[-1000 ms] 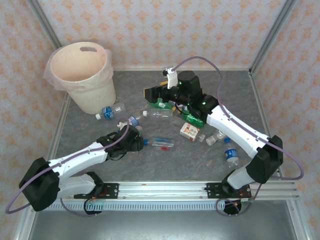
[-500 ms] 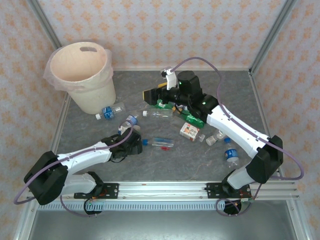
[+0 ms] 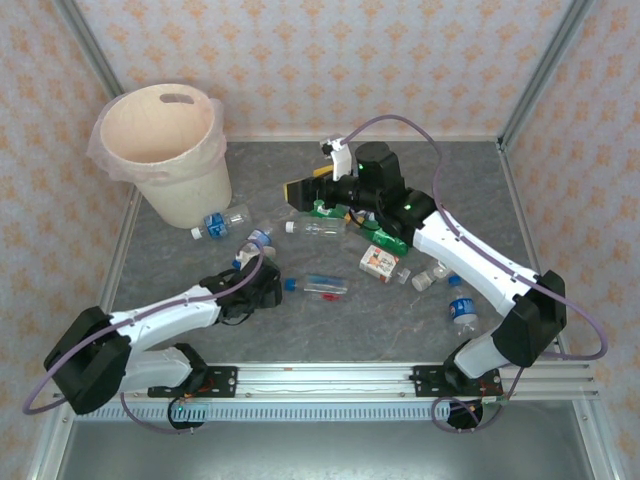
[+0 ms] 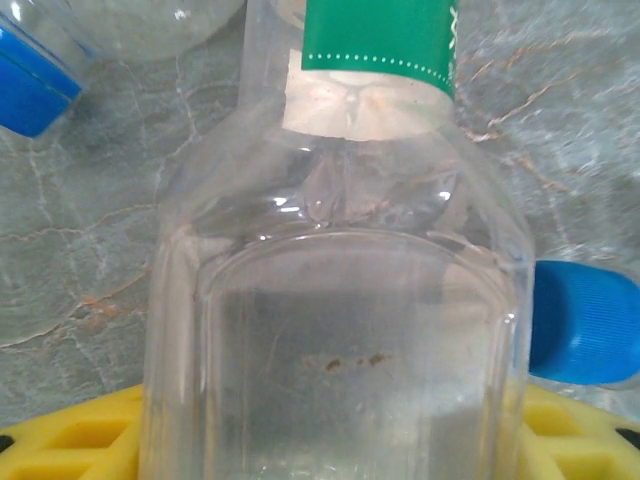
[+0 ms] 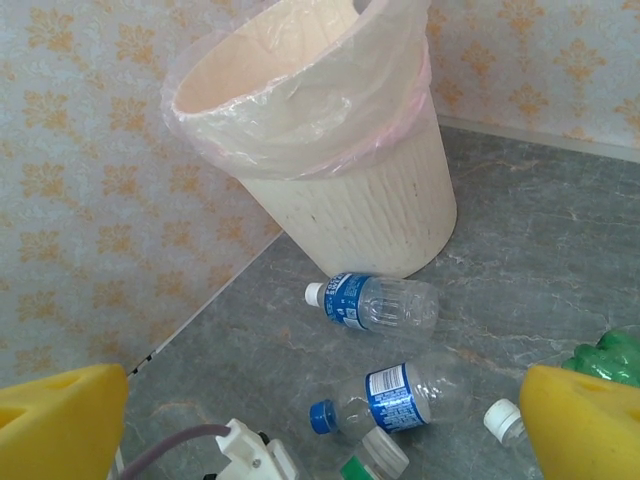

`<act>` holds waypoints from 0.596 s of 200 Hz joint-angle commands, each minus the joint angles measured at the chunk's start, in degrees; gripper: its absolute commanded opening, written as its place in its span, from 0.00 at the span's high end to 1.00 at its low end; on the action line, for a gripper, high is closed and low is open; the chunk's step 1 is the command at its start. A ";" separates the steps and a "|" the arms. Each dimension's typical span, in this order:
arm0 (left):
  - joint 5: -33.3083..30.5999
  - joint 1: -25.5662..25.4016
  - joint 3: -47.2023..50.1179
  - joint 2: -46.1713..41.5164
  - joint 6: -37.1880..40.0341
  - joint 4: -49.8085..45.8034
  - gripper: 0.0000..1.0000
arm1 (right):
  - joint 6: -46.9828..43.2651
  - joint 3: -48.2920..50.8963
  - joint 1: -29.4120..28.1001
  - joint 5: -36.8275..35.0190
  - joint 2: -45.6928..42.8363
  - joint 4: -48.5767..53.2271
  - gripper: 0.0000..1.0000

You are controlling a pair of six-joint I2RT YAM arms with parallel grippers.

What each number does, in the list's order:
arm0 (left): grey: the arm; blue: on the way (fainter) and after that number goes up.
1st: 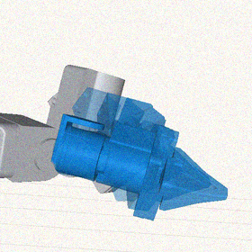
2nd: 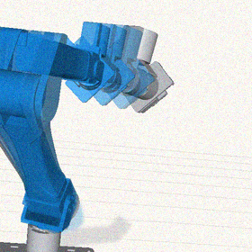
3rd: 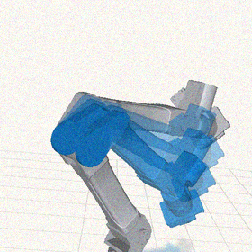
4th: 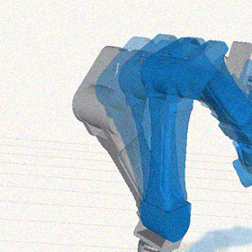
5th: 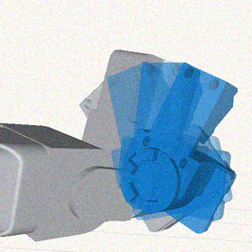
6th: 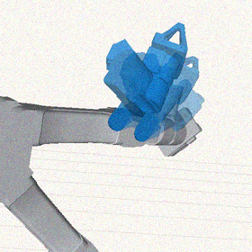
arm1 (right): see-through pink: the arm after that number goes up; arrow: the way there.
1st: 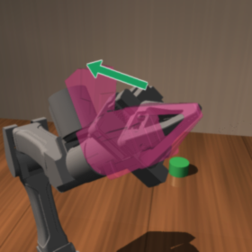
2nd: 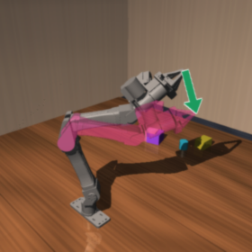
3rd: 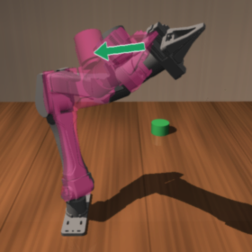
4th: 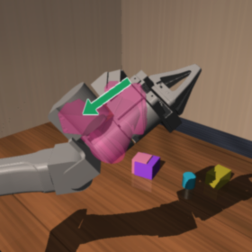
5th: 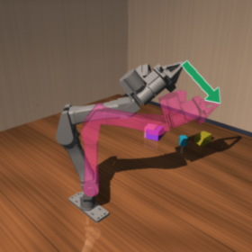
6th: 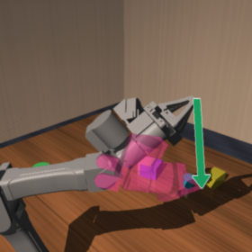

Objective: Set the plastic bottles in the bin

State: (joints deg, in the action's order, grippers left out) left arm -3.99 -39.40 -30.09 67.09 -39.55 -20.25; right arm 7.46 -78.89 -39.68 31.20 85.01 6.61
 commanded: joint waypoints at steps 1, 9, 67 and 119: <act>-3.35 -0.41 -2.11 -3.99 -1.40 -3.37 0.44 | 0.20 0.54 0.28 3.51 -1.32 -3.03 0.00; -4.23 -0.36 -2.86 -5.44 -1.62 -4.17 0.44 | -0.38 0.08 0.23 4.83 -1.09 -2.41 0.00; -14.48 -0.29 -9.79 -12.97 -1.69 -9.13 0.43 | -1.07 -2.32 0.22 10.88 0.59 0.42 0.00; -17.83 2.18 -14.46 -14.97 1.31 -7.75 0.43 | -1.84 -1.15 0.04 14.09 -0.76 -1.01 0.00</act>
State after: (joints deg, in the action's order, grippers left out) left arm -17.52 -38.94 -41.91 52.95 -40.32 -27.05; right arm 6.72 -79.37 -39.70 42.94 85.14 7.14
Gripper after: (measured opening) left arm 0.577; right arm 0.997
